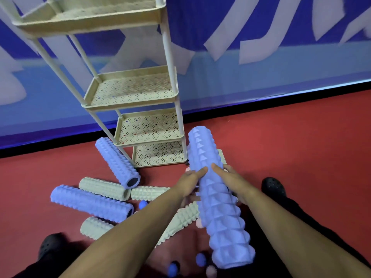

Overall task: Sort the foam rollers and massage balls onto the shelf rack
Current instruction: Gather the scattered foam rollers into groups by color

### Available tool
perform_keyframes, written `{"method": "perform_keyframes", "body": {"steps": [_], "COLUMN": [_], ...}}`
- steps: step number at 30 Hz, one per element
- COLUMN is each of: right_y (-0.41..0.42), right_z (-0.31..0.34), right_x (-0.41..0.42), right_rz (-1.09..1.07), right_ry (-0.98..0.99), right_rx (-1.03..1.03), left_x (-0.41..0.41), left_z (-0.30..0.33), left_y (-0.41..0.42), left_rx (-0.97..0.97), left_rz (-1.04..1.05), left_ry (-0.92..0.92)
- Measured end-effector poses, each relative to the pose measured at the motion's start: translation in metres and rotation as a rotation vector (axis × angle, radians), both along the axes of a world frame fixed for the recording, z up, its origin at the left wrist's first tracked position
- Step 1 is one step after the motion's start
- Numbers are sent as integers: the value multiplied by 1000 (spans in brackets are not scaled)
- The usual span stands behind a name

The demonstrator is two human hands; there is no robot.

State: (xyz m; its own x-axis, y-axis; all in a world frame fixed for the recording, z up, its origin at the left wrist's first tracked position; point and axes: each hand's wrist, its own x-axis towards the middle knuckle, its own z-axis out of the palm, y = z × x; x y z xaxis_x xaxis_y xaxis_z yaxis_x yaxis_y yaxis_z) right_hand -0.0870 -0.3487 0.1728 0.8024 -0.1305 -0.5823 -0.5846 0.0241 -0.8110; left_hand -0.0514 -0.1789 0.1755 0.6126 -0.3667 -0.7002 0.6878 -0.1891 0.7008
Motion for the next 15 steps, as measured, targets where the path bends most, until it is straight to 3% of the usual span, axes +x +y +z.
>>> {"method": "perform_keyframes", "body": {"steps": [6,10,15], "right_y": [-33,-54,-83], "right_z": [0,-6,-26], "right_x": [6,18,32], "right_rz": [-106,-23,84], "right_ry": [-70,-167,-80], "right_rx": [49,349,378], "left_x": [10,30,55], "left_z": [7,-4,-22], "left_y": [-42,-61,-87], "left_rx": [-22,-12,30], "left_rz": [68,117,151], "left_ry": [-37,-80,-161]}}
